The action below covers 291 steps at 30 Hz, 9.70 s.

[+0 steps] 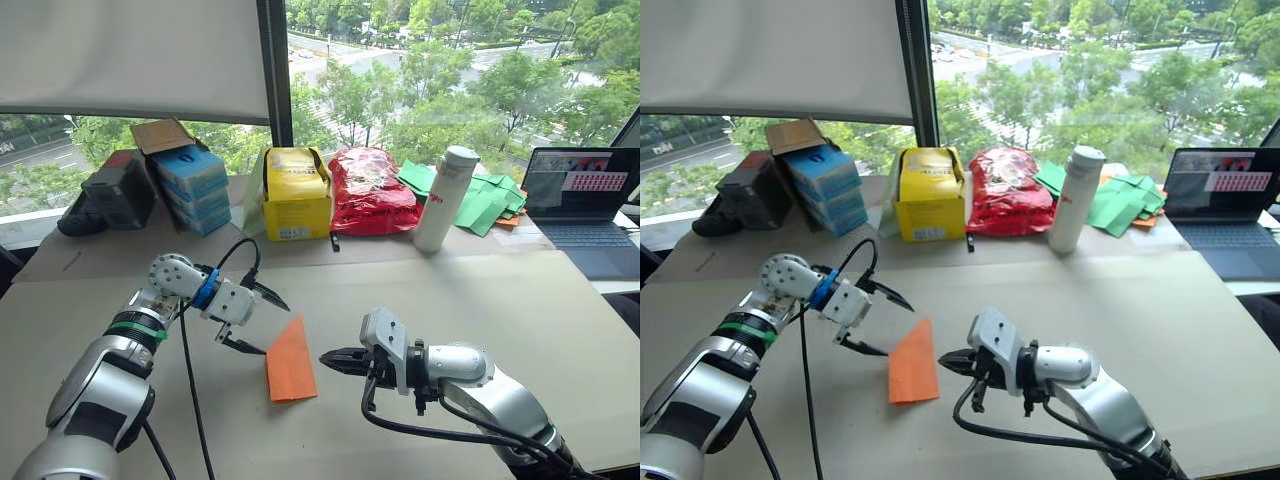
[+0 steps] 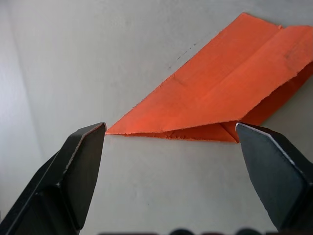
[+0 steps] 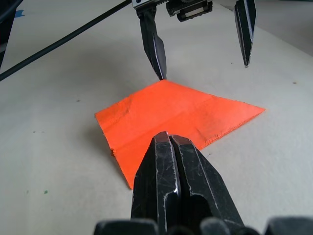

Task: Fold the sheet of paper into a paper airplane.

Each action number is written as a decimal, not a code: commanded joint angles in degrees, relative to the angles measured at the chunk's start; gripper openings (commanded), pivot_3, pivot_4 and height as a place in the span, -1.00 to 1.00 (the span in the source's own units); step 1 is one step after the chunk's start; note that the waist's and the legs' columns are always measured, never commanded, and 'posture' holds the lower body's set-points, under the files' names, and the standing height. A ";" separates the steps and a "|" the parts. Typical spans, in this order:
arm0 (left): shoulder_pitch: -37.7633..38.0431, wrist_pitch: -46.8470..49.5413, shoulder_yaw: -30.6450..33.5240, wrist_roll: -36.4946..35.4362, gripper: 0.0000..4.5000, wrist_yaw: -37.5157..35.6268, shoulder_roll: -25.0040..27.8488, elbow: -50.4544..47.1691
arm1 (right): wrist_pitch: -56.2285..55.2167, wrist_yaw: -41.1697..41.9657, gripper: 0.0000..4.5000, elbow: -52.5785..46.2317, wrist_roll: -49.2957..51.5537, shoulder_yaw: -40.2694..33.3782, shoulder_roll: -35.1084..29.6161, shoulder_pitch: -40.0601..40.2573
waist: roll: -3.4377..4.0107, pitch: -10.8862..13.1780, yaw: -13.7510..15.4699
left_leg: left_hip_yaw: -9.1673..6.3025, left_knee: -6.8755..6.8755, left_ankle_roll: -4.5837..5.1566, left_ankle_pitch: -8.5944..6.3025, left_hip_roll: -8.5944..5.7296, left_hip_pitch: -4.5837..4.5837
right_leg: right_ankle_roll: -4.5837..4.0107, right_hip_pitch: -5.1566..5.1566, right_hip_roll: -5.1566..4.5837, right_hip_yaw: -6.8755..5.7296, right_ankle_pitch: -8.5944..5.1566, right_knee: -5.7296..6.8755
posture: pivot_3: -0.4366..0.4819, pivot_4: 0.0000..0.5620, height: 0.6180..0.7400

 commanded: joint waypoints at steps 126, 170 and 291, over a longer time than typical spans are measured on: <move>45.88 74.39 35.56 -20.34 0.73 25.74 11.42 -65.40 | -51.03 14.75 -0.98 25.21 -16.32 9.43 0.12 -8.08 | -0.05 -0.01 0.10 | 2.43 -0.10 0.25 -0.46 0.95 0.91 | -0.09 -0.09 1.11 1.23 0.52 -0.01 | -0.05 -0.47 0.97; 48.68 61.57 16.79 -2.57 -0.98 26.68 8.01 -59.40 | -25.39 12.08 1.00 4.67 -10.40 4.44 -5.94 0.31 | -0.07 0.00 0.73 | 2.88 -0.13 0.26 -0.76 1.33 1.09 | -0.12 -0.04 1.17 1.69 0.54 -0.09 | -0.05 -0.47 0.97; 51.26 68.40 15.60 -3.77 -1.00 29.75 8.13 -71.07 | -12.74 15.18 -0.98 23.59 -19.65 18.65 2.98 -13.14 | -0.04 -0.01 0.40 | 3.30 -0.72 0.06 -1.32 2.25 2.06 | -0.32 0.75 2.01 1.86 0.69 -1.02 | -0.05 -0.47 0.97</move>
